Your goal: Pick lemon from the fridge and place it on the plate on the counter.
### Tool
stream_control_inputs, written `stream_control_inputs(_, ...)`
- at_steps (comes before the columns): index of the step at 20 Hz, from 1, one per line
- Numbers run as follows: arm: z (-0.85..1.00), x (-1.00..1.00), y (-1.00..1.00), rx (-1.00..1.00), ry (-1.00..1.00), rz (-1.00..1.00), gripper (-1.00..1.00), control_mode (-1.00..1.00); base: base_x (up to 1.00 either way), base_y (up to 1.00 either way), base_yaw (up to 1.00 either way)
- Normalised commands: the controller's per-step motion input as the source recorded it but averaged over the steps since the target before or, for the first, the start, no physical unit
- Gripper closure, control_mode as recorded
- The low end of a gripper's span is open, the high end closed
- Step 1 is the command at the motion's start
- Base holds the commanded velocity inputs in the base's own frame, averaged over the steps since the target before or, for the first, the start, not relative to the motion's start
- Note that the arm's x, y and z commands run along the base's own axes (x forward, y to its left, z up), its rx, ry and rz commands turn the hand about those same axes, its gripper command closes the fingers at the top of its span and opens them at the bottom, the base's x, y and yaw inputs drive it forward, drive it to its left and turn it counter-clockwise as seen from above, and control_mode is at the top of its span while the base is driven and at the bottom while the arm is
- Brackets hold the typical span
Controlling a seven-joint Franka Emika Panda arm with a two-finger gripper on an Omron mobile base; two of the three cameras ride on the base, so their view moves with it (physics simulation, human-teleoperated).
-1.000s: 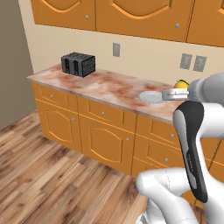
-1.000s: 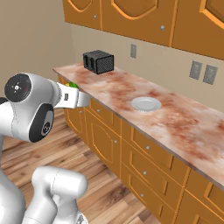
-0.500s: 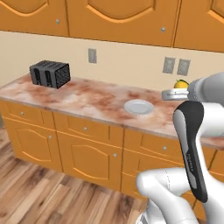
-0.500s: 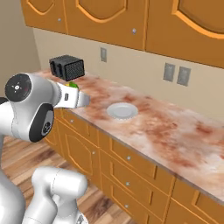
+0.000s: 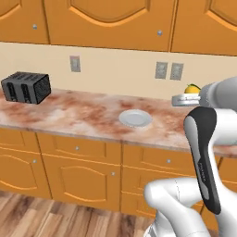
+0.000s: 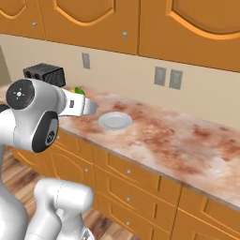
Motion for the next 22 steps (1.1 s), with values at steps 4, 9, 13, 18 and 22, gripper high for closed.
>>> stream_control_inputs(4,0.0,0.0,0.0,0.0,0.0,0.0,1.0,1.0,0.47,0.35,-0.31)
stream_control_inputs(9,0.0,0.0,0.0,0.0,0.0,0.0,1.0,1.0,0.51,0.27,-0.29)
stream_control_inputs(13,0.0,0.0,0.0,0.0,0.0,0.0,1.0,1.0,0.51,0.27,-0.28)
stream_control_inputs(18,0.0,0.0,0.0,0.0,0.0,0.0,1.0,1.0,0.33,0.37,-0.27)
stream_control_inputs(22,0.0,0.0,0.0,0.0,0.0,0.0,1.0,1.0,0.38,0.36,-0.26)
